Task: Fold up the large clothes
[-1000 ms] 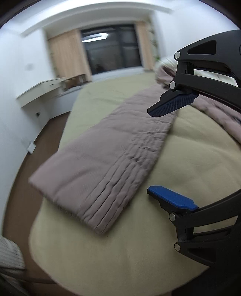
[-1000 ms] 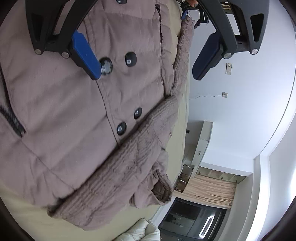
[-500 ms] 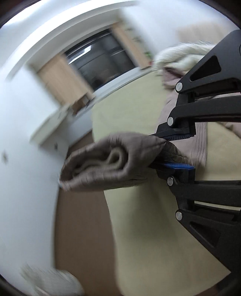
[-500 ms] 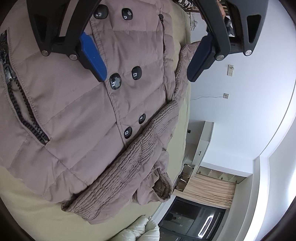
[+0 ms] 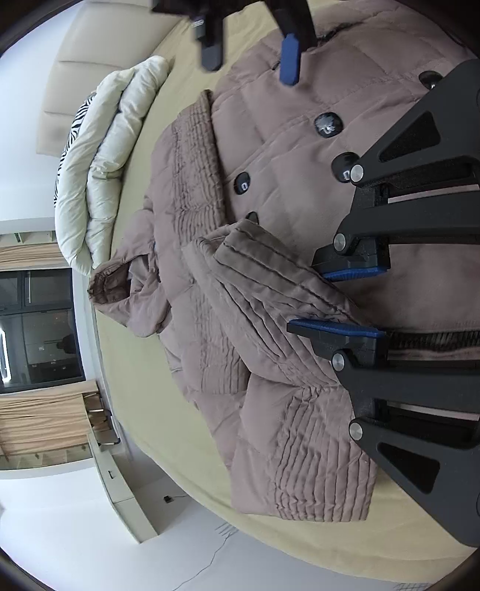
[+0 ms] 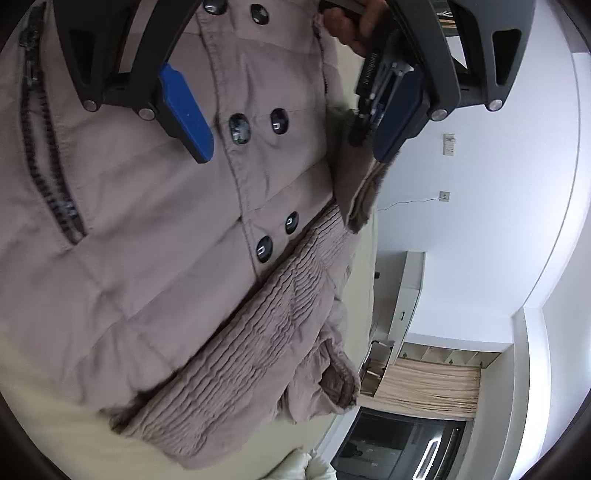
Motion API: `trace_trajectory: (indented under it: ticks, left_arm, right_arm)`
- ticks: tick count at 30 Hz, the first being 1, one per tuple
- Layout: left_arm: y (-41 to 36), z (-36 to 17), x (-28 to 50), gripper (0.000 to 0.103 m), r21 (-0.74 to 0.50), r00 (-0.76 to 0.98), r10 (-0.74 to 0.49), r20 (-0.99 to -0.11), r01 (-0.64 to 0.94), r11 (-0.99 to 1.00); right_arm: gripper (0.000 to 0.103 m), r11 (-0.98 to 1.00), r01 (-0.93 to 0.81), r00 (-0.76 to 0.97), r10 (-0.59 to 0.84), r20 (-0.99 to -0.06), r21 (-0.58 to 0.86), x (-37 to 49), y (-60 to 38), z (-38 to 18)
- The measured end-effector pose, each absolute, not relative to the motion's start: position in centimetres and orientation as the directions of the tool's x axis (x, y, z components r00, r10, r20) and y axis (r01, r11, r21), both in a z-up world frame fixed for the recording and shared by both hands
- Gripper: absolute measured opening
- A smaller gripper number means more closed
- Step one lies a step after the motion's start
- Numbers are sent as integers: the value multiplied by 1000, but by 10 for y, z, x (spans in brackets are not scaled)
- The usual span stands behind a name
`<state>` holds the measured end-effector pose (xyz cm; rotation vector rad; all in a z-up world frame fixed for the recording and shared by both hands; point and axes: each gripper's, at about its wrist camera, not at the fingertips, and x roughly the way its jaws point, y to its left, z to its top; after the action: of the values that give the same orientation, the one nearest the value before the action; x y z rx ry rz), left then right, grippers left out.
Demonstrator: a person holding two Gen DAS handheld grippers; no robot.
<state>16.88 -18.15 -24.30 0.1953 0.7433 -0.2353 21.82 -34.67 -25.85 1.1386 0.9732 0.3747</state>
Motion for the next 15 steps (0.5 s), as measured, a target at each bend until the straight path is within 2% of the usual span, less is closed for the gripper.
trace_trajectory:
  ticks: [4, 10, 13, 15]
  left_arm:
    - [-171, -248, 175, 18, 149, 724, -130, -677, 308, 940]
    - [-127, -237, 164, 18, 171, 745, -125, -655, 308, 936]
    - [-122, -232, 163, 18, 166, 743, -127, -657, 307, 937]
    - [-121, -232, 163, 18, 160, 737, -126, -665, 305, 939]
  right_arm:
    - [88, 340, 203, 490, 776, -396, 918, 257, -320, -265]
    - [70, 311, 223, 331, 867, -372, 924, 315, -267, -273]
    - [56, 314, 241, 258, 891, -372, 918, 335, -245, -280]
    - [28, 336, 223, 227, 895, -383, 915, 343, -234, -278]
